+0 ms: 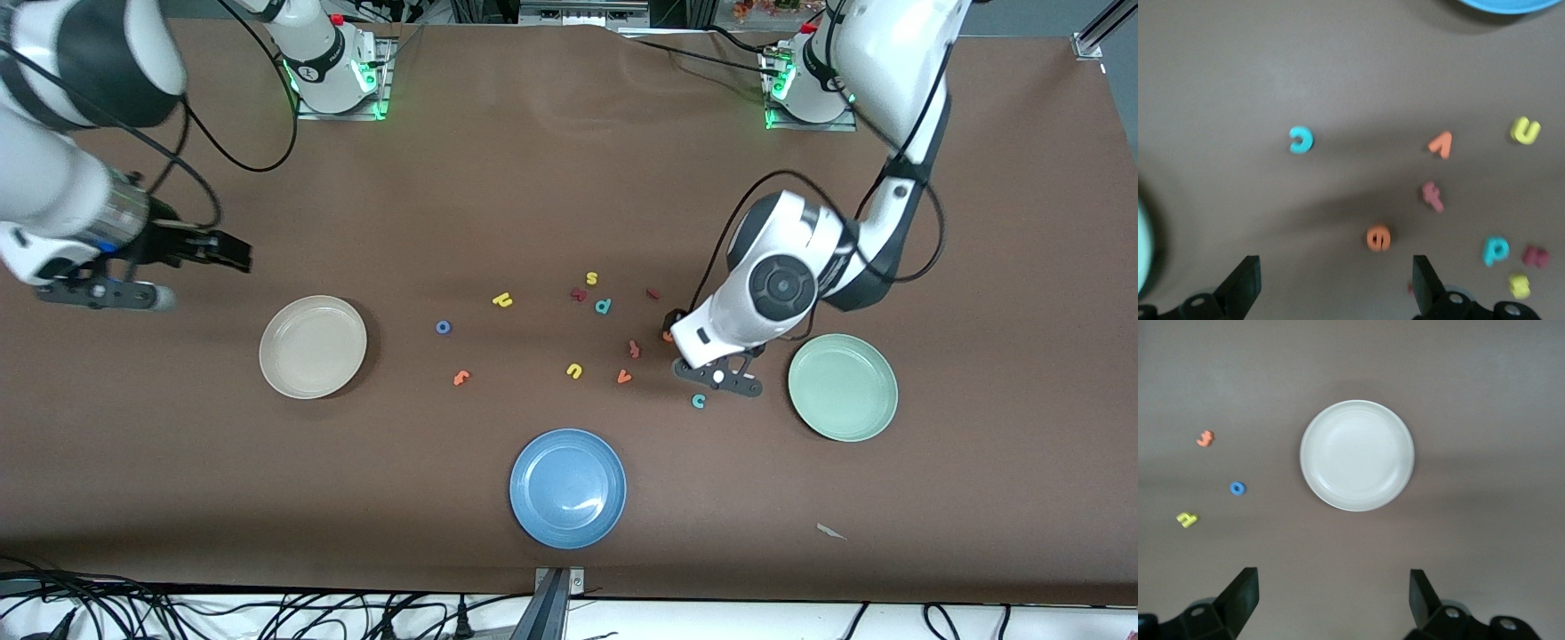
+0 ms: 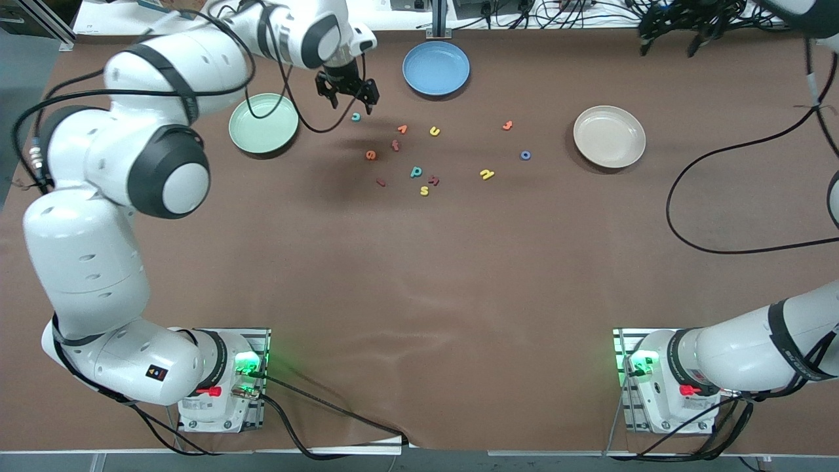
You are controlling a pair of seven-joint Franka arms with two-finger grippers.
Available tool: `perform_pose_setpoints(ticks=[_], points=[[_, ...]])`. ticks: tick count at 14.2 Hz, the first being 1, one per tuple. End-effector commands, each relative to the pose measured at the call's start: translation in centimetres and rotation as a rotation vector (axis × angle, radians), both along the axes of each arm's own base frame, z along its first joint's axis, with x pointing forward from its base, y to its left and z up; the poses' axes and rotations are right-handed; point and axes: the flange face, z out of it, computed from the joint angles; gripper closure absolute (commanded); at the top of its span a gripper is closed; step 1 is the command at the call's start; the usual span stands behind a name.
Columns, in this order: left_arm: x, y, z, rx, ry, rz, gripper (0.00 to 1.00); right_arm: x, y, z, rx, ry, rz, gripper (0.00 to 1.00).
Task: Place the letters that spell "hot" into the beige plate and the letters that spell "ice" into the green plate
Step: 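Lower both grippers onto the yellow letter and the cyan c respectively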
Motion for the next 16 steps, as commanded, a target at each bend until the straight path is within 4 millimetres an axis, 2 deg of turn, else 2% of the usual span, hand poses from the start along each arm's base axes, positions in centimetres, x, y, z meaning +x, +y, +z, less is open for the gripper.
perform_pose_setpoints(ticks=[1, 6, 8, 10, 12, 14, 15, 16], points=[[1.0, -1.8, -3.4, -0.03, -0.049, 0.001, 0.01, -1.5, 4.0, -3.0, 0.014, -0.032, -0.074, 0.0], [1.7, -1.4, -7.7, 0.023, -0.133, -0.058, 0.06, -4.5, 10.9, -10.0, 0.032, -0.084, -0.214, 0.0], [1.8, -1.3, -7.8, 0.053, -0.159, -0.089, 0.08, -5.9, 13.3, -12.6, 0.04, -0.087, -0.285, 0.0], [2.3, -0.5, -7.8, 0.069, -0.175, -0.093, 0.09, -7.7, 16.8, -15.2, 0.053, -0.099, -0.353, 0.0], [2.6, -0.1, -9.0, 0.066, -0.189, -0.088, 0.09, -8.9, 20.3, -17.5, 0.058, -0.101, -0.448, 0.0], [2.9, 0.5, -9.9, 0.065, -0.208, -0.081, 0.11, -9.7, 22.6, -20.2, 0.03, -0.104, -0.518, 0.0], [2.9, 0.5, -10.1, 0.064, -0.21, -0.084, 0.16, -10.1, 23.5, -21.9, 0.02, -0.107, -0.556, 0.0], [3.0, 0.6, -10.2, 0.065, -0.211, -0.083, 0.24, -10.7, 24.8, -23.6, 0.018, -0.113, -0.579, 0.0]])
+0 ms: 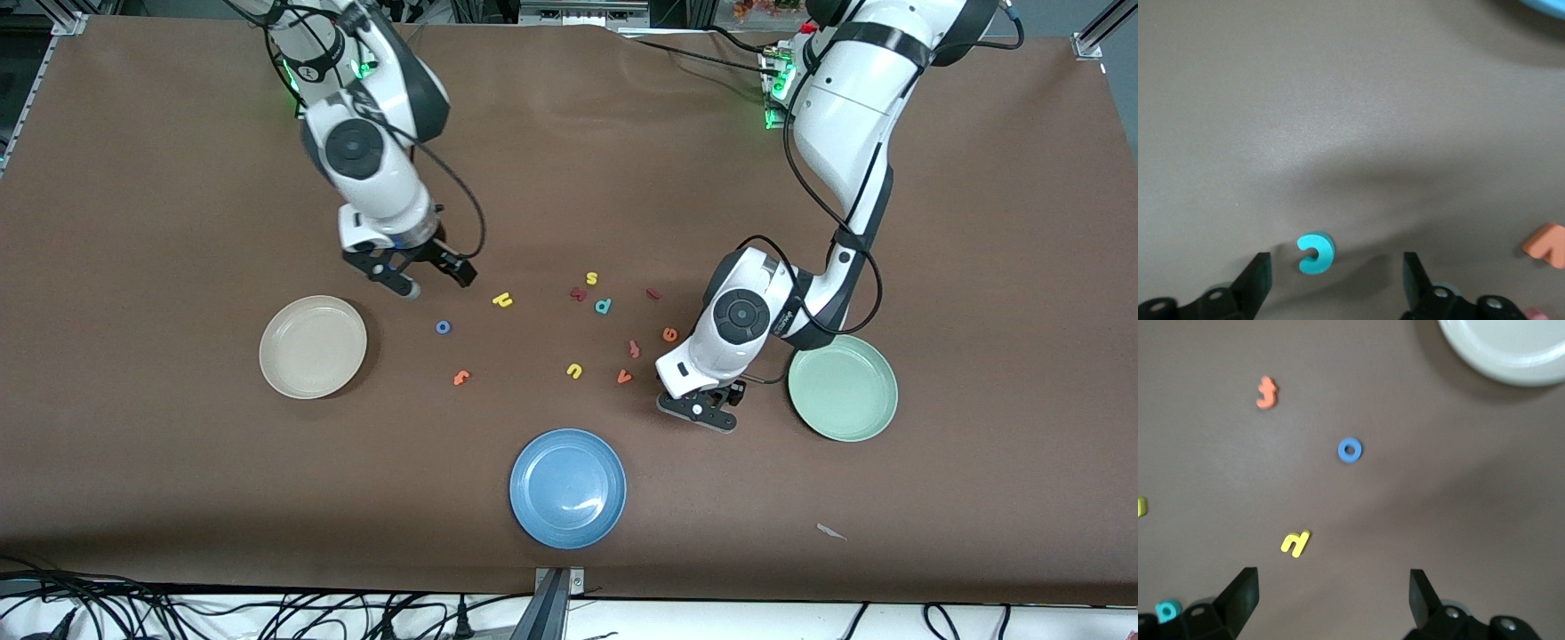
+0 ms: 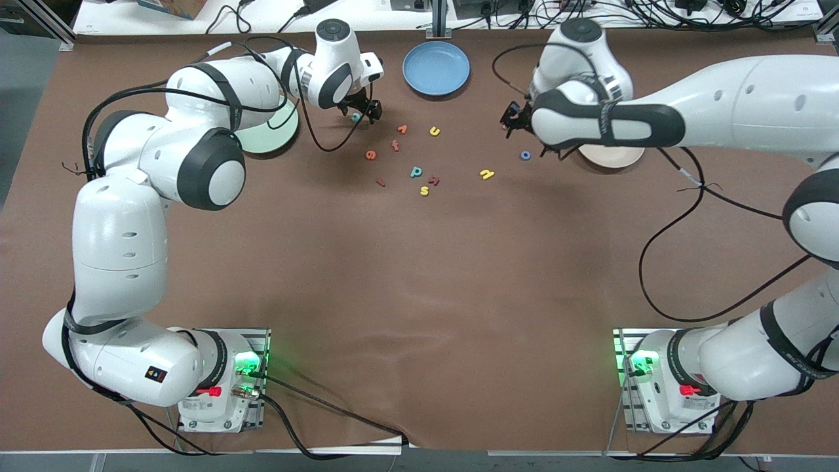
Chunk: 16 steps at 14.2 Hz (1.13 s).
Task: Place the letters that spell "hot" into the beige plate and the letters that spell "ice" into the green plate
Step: 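Lower both grippers onto the yellow letter and the cyan c respectively, then grasp the cyan c with the left gripper while the right gripper descends, then place the cyan c on the green plate while the right gripper grasps yellow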
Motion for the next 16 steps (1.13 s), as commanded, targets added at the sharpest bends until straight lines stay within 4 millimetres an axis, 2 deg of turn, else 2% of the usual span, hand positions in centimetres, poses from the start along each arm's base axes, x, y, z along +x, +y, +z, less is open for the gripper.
perform_pose_setpoints(ticks=[1, 4, 5, 7, 10, 12, 14, 16], points=[[0.6, -0.2, -0.4, 0.016, -0.027, -0.015, 0.39, -0.5, 2.3, -4.3, -0.007, -0.015, -0.081, 0.0], [0.7, -0.2, -0.2, 0.014, -0.028, -0.011, 0.93, -0.9, 4.7, -6.3, -0.002, -0.005, -0.115, 0.0], [0.7, -0.2, 0.0, 0.013, -0.031, -0.011, 1.0, -0.5, 4.9, -6.7, 0.0, -0.003, -0.126, 0.0], [0.9, 0.0, 0.6, 0.012, -0.035, -0.011, 1.0, 0.3, 5.6, -7.8, 0.008, 0.006, -0.151, 0.0], [2.0, 2.0, 3.5, 0.021, -0.042, 0.015, 1.0, 1.5, 6.1, -9.6, 0.003, 0.011, -0.178, 0.0], [1.9, 3.1, 5.5, 0.049, 0.001, 0.032, 1.0, 1.6, 6.2, -10.4, 0.0, 0.019, -0.179, 0.0], [2.0, 5.6, 6.9, 0.072, 0.039, 0.055, 1.0, 1.5, 6.2, -11.4, -0.006, 0.032, -0.18, 0.01], [2.4, 11.4, 6.9, 0.083, 0.079, 0.068, 1.0, 1.3, 6.1, -12.1, -0.012, 0.041, -0.179, 0.03]])
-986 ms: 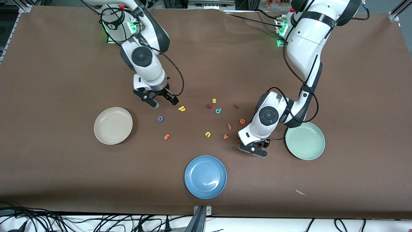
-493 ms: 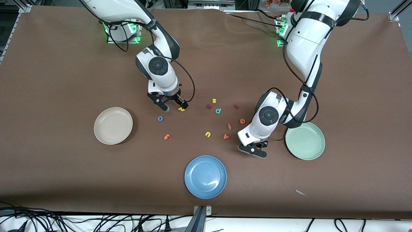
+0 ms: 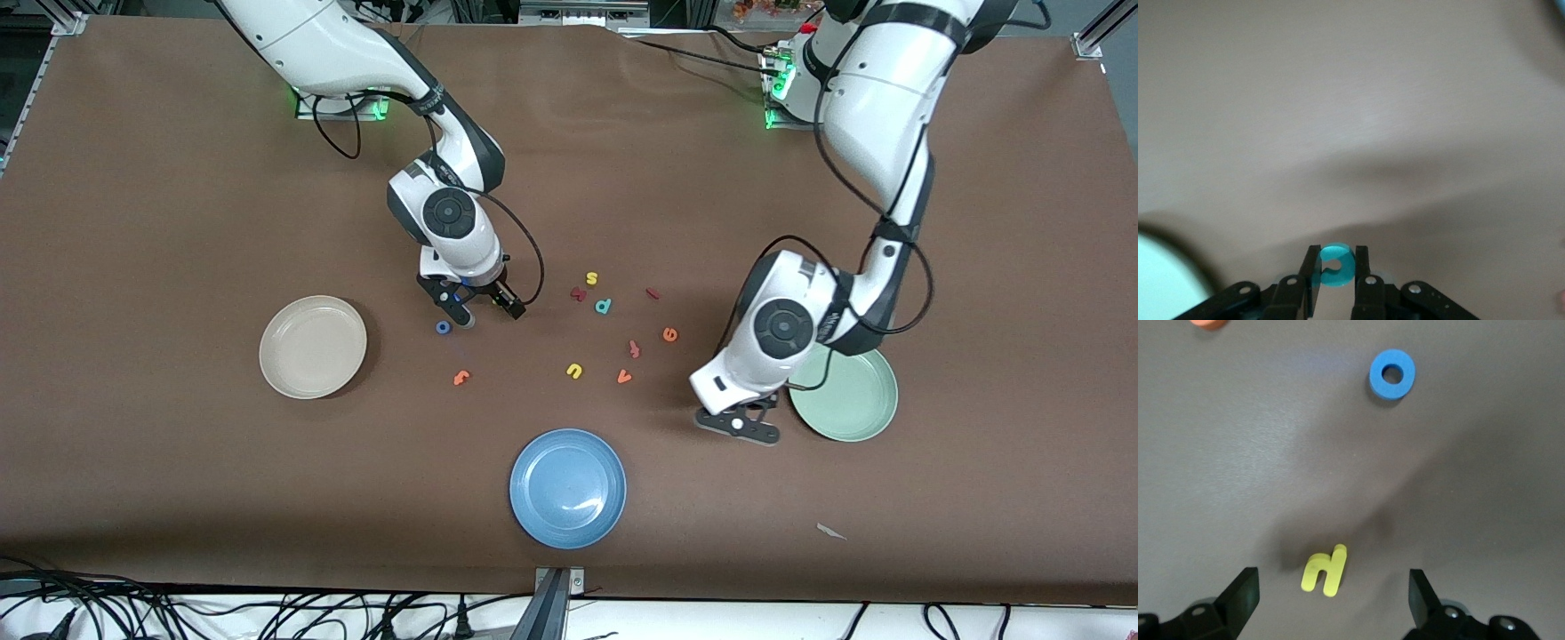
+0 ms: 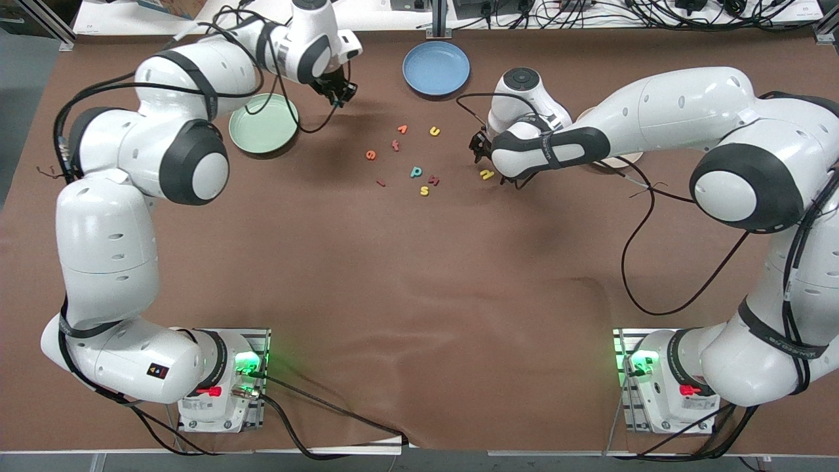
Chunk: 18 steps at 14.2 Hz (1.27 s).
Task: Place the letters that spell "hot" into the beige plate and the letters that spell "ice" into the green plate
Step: 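Place the cyan c on the green plate while the right gripper grasps yellow, then place the yellow letter on the white plate while the left gripper reaches orange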
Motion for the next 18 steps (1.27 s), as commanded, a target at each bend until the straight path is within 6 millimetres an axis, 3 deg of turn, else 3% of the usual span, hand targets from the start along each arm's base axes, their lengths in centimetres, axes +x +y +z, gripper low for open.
perform_pose_setpoints(ticks=[1, 3, 5, 6, 7, 8, 9, 12, 16, 18], points=[[0.2, 7.6, 0.9, 0.027, 0.035, -0.047, 1.0, 0.4, 0.6, -0.8, -0.01, -0.008, -0.006, 0.06], [0.6, 12.8, 1.6, 0.025, 0.048, -0.09, 1.0, 0.3, 0.8, -1.3, -0.015, -0.005, 0.002, 0.12], [-0.1, 16.9, 0.2, 0.016, 0.082, -0.045, 1.0, 0.4, 0.7, -1.3, -0.02, -0.011, 0.01, 0.29], [-0.4, 17.4, -0.4, 0.013, 0.094, -0.034, 0.86, 0.7, 0.9, -1.0, -0.017, -0.016, 0.009, 0.37], [-0.5, 17.6, -0.6, 0.01, 0.095, -0.029, 0.51, 0.7, 0.9, -0.9, -0.016, -0.017, 0.008, 0.45], [-0.4, 17.5, -0.3, 0.01, 0.092, -0.029, 0.01, 0.8, 0.9, -0.8, -0.015, -0.018, 0.008, 0.51], [-0.6, 16.9, -0.4, 0.007, 0.099, -0.02, 0.0, 0.8, 1.0, -0.7, -0.013, -0.021, 0.009, 0.55], [-1.1, 11.9, 1.7, -0.023, 0.102, 0.049, 0.0, 0.8, 1.0, -1.0, -0.016, -0.02, 0.011, 0.68], [-3.5, 1.9, 2.9, -0.076, 0.121, 0.053, 0.0, 0.2, 1.8, -1.8, -0.015, -0.023, 0.032, 0.93], [-5.7, -3.7, 2.6, -0.059, 0.126, 0.011, 0.0, 1.1, 1.8, -0.5, -0.01, -0.042, 0.036, 0.99]])
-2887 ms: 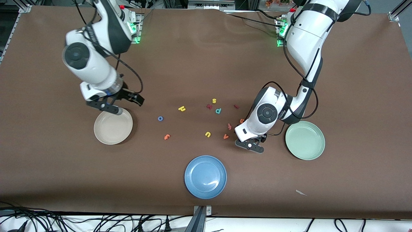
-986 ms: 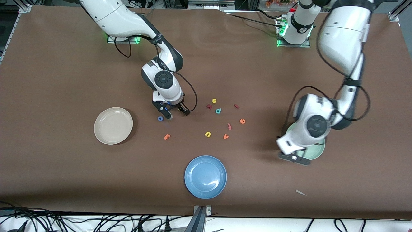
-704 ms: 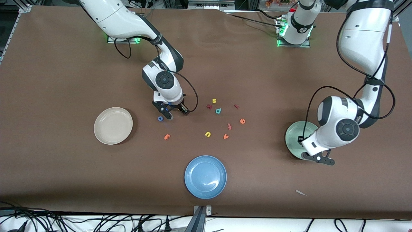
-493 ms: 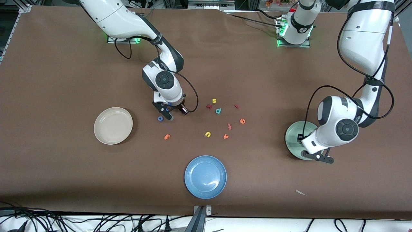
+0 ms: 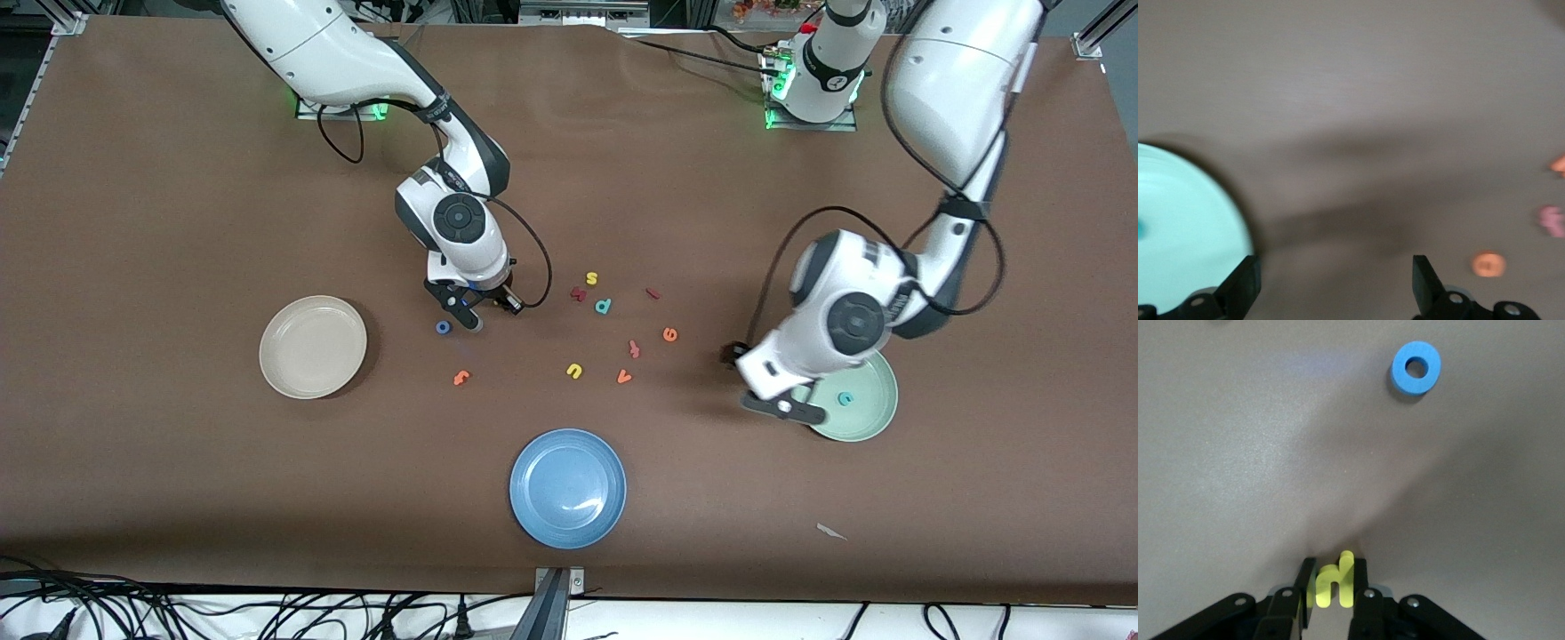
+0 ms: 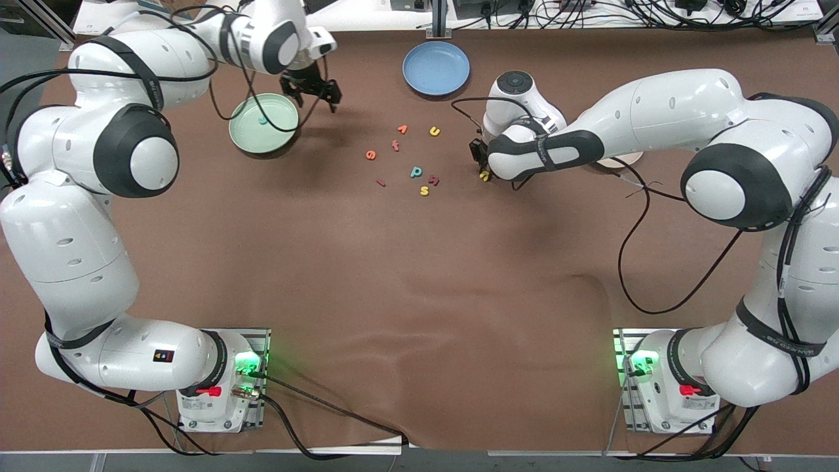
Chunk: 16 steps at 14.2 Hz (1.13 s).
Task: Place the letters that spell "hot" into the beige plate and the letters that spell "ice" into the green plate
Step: 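Place the yellow letter on the white plate while the left gripper reaches orange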
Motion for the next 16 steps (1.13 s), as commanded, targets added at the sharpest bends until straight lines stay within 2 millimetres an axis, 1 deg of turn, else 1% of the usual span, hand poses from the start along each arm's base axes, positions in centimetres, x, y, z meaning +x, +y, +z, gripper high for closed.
perform_pose_setpoints(ticks=[1, 2, 3, 4, 5, 6, 7, 10, 11, 13, 14, 16], points=[[-3.0, -5.3, 0.0, 0.03, 0.009, -0.057, 0.0, 1.8, 0.7, 1.6, -0.015, -0.03, 0.011, 1.0], [-3.5, -6.0, -0.1, 0.03, 0.015, -0.073, 0.0, 2.9, 0.3, 3.2, -0.05, -0.021, 0.03, 1.0], [-4.1, -7.2, -0.1, 0.019, 0.019, -0.102, 0.0, 3.8, -0.5, 4.6, -0.081, -0.011, 0.066, 1.0], [-5.0, -9.0, -0.1, 0.0, 0.028, -0.119, 0.0, 4.2, -1.3, 6.1, -0.101, -0.008, 0.111, 1.0], [-5.6, -9.8, -0.1, 0.0, 0.035, -0.12, 0.0, 4.7, -2.5, 7.1, -0.121, -0.003, 0.162, 1.0], [-6.4, -9.6, -0.6, 0.012, 0.049, -0.106, 0.0, 5.2, -4.0, 7.8, -0.146, 0.011, 0.236, 1.0], [-6.7, -8.9, -0.4, 0.022, 0.053, -0.081, 0.0, 5.5, -5.8, 8.3, -0.165, 0.029, 0.31, 1.0], [-5.8, -6.8, -0.7, 0.024, 0.054, -0.048, 0.0, 6.7, -10.8, 9.8, -0.191, 0.042, 0.479, 1.0], [-5.3, -5.8, -0.6, 0.024, 0.057, -0.037, 0.0, 7.1, -12.8, 9.8, -0.201, 0.053, 0.528, 1.0], [-5.8, -5.9, -0.9, 0.028, 0.066, -0.036, 0.0, 8.2, -17.0, 10.6, -0.171, 0.072, 0.615, 1.0], [-5.9, -6.3, -0.9, 0.027, 0.062, -0.042, 0.0, 9.0, -19.5, 10.9, -0.135, 0.084, 0.652, 1.0], [-5.5, -6.9, -1.2, 0.005, 0.032, -0.042, 0.01, 9.7, -23.5, 11.0, -0.083, 0.096, 0.711, 1.0]])
